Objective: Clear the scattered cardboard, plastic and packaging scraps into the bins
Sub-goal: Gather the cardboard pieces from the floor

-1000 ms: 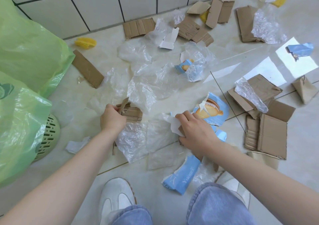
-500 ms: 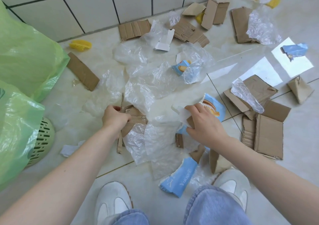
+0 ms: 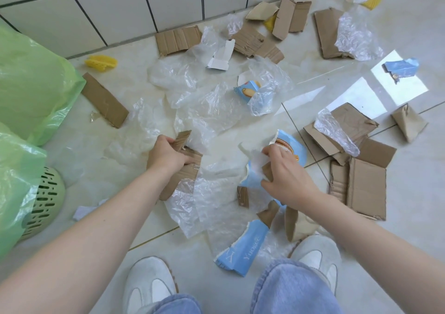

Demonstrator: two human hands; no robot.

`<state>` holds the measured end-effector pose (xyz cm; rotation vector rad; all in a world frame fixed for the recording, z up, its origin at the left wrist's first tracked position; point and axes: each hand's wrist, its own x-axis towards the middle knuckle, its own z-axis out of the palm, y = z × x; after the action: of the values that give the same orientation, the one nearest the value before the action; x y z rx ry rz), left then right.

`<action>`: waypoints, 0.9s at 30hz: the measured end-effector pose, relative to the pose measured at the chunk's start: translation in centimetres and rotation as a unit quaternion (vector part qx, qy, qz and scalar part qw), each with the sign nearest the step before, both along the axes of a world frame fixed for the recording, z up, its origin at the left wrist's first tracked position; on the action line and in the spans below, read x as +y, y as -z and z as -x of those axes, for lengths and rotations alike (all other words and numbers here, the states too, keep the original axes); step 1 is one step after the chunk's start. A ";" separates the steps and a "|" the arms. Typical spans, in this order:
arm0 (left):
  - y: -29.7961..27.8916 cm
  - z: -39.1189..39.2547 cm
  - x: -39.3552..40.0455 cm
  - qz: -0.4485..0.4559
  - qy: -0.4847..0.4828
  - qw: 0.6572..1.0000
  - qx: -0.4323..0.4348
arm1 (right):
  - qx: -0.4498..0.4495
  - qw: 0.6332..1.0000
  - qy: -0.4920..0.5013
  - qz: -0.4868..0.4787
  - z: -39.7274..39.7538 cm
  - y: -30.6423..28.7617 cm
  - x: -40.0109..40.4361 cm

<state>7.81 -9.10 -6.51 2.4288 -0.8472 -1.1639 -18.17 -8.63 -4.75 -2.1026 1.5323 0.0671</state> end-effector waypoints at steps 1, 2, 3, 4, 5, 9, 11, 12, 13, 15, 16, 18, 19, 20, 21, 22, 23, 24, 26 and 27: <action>-0.2 -0.2 0.1 0.003 -0.012 1.000 0.011 | -0.012 1.000 -0.020 -0.016 -0.6 -0.2 0.5; -0.3 -0.5 0.3 0.007 -0.027 0.999 0.026 | -0.015 0.998 -0.049 -0.032 -1.2 -0.2 1.1; -0.5 -0.9 0.5 0.012 -0.044 0.998 0.040 | -0.013 0.996 -0.082 -0.041 -1.7 -0.1 1.7; -0.8 -1.4 0.9 0.018 -0.061 0.997 0.051 | -0.005 0.993 -0.114 -0.043 -2.2 0.2 2.3; -1.2 -1.9 1.3 0.025 -0.074 0.995 0.055 | 0.009 0.989 -0.143 -0.039 -2.6 0.6 2.7; -2.8 -4.0 3.1 0.066 -0.104 0.992 0.040 | 0.075 0.974 -0.211 0.031 -3.4 2.5 3.6; -3.5 -4.9 3.9 0.089 -0.101 0.990 0.032 | 0.071 0.975 -0.205 0.055 -3.7 2.6 3.4; -3.8 -5.2 4.3 0.099 -0.093 0.990 0.024 | 0.054 0.979 -0.192 0.050 -3.9 2.3 3.3; -4.0 -5.4 4.5 0.107 -0.086 0.990 0.016 | 0.027 0.984 -0.171 0.033 -4.0 2.0 3.2; -4.6 -5.8 4.9 0.126 -0.075 0.989 0.003 | -0.050 0.993 -0.108 -0.015 -4.5 0.8 2.9; -4.9 -5.9 5.0 0.135 -0.072 0.988 0.002 | -0.094 0.992 -0.070 -0.043 -4.7 0.0 2.6; -5.6 -5.9 5.2 0.148 -0.075 0.986 0.008 | -0.174 0.978 0.005 -0.112 -5.2 -1.9 1.9; -6.0 -5.8 5.3 0.153 -0.077 0.985 0.012 | -0.210 0.966 0.039 -0.146 -5.4 -2.8 1.5; -6.4 -5.8 5.4 0.157 -0.078 0.984 0.017 | -0.246 0.951 0.072 -0.174 -5.5 -3.7 1.1; -6.8 -5.8 5.6 0.161 -0.076 0.984 0.022 | -0.278 0.934 0.102 -0.201 -5.6 -4.5 0.7; -7.2 -5.8 5.7 0.165 -0.075 0.983 0.030 | -0.311 0.913 0.130 -0.227 -5.7 -5.2 0.3; -7.6 -6.0 5.9 0.168 -0.076 0.982 0.039 | -0.347 0.888 0.161 -0.255 -5.7 -5.7 -0.1; -8.1 -6.2 6.1 0.170 -0.079 0.981 0.048 | -0.381 0.858 0.194 -0.284 -5.8 -6.2 -0.5; -9.1 -6.8 6.6 0.174 -0.088 0.979 0.064 | -0.427 0.808 0.240 -0.327 -6.2 -7.1 -1.1; -9.6 -7.1 6.8 0.177 -0.096 0.977 0.073 | -0.437 0.798 0.244 -0.335 -6.4 -7.5 -1.4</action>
<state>14.92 -2.27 3.06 2.0574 -0.6899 -1.0078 -11.76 -10.01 2.80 -0.8915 1.1420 -0.4304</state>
